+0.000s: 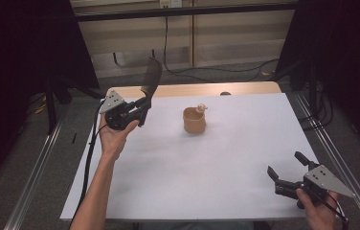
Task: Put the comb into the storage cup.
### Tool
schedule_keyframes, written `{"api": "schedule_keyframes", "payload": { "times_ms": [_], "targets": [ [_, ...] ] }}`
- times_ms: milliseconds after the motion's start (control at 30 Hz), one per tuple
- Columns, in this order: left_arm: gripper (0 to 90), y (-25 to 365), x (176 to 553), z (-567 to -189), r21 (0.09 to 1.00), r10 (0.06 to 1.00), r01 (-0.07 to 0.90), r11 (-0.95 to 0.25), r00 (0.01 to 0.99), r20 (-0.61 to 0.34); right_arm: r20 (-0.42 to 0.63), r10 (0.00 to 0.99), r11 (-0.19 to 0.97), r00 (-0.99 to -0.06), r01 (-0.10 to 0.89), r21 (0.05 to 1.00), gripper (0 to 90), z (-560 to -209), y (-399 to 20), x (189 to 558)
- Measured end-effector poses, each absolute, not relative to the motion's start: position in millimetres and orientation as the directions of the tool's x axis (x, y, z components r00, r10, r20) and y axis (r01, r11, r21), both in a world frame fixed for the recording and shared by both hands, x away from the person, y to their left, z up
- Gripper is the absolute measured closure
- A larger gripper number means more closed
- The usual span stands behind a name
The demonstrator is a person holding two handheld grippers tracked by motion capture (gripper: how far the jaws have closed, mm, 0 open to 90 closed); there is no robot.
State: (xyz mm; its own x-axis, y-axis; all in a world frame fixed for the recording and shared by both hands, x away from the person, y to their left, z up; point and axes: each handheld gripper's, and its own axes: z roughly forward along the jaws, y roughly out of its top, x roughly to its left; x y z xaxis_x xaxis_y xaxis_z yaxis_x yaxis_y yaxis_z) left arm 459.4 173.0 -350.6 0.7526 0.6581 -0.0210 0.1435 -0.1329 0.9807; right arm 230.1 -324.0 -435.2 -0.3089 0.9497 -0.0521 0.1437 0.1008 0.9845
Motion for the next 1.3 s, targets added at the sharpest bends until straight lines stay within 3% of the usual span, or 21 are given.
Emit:
{"api": "schedule_keyframes", "payload": {
  "times_ms": [1300],
  "targets": [
    [73.0,101.2,480.5,-346.3,0.985,0.572,0.139,-0.099,0.818,-0.059,-0.042,0.949,0.089,-0.313,0.138,0.986,0.0,-434.6,-325.1,227.9]
  ]
}}
